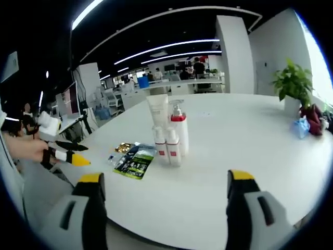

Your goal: Arrange the skincare products in the storage area until every visible bottle or jar stands upright without overlapping.

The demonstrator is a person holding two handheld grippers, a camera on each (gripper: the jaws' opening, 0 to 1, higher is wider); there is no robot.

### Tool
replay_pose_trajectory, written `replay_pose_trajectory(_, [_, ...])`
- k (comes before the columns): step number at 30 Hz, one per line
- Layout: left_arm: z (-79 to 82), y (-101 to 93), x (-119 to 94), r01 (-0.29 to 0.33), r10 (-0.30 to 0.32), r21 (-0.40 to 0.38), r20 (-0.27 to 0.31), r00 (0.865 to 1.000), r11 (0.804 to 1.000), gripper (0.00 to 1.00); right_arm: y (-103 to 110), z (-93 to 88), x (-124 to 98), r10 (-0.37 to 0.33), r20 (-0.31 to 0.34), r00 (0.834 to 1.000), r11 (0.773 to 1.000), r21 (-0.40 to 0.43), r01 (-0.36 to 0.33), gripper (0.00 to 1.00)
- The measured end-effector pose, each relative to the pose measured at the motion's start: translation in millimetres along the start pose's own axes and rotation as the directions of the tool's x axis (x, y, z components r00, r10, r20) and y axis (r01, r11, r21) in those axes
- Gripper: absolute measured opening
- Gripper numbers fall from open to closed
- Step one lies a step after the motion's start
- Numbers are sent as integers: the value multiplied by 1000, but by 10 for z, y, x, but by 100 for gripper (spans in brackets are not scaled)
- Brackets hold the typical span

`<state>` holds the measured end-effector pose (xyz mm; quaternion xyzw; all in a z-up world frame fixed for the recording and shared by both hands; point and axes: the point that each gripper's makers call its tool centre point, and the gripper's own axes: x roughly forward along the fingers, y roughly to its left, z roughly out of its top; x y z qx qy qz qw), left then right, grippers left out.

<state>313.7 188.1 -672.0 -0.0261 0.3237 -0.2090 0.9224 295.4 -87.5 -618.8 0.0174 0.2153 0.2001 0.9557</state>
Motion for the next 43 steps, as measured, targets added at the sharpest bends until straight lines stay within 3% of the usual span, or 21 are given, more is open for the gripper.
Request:
replay_pose_trajectory(10, [188,-67,-198,33,-39,51,110,993,998,97,6,-3,2,5,-1,1000,1000,-8,-5,100])
replay_pose_trajectory(43, [126,-11,-198,2,-9,66,102,995,998,97,8,-14,4,-3,-11,1000,1000,-16,2,100])
